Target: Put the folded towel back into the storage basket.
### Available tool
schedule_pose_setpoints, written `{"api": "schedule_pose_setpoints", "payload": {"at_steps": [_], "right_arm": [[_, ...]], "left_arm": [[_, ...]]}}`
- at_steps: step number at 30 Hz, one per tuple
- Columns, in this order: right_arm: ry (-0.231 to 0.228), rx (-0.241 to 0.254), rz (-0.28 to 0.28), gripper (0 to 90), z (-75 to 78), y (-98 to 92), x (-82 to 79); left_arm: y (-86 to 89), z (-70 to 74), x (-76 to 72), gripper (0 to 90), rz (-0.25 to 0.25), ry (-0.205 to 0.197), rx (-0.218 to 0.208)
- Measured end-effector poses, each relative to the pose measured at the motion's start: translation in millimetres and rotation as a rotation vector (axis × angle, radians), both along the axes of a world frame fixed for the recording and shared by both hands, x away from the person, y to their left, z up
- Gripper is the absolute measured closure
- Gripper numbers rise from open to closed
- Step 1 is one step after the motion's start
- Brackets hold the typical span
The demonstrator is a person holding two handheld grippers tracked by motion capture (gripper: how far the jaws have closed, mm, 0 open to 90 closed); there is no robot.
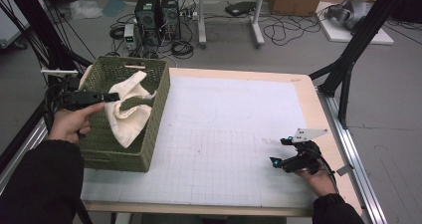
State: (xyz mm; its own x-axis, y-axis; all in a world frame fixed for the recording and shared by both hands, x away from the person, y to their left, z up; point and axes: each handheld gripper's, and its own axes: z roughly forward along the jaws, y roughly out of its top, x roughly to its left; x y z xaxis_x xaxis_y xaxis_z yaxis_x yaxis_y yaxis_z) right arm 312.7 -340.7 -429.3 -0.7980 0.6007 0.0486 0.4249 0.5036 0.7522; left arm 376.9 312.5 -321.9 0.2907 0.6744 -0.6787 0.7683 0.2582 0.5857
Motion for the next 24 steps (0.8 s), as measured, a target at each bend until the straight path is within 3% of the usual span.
{"api": "schedule_pose_setpoints", "payload": {"at_steps": [16,24], "right_arm": [[-0.004,-0.001,0.004,11.9,0.2,0.3,-0.1],[-0.005,0.003,0.005,11.9,0.5,0.1,-0.4]], "left_arm": [[-1.6,-18.0,-0.5,82.5,0.003,0.059,0.047],[-6.0,-23.3,3.0,82.5,0.003,0.066,0.059]]}}
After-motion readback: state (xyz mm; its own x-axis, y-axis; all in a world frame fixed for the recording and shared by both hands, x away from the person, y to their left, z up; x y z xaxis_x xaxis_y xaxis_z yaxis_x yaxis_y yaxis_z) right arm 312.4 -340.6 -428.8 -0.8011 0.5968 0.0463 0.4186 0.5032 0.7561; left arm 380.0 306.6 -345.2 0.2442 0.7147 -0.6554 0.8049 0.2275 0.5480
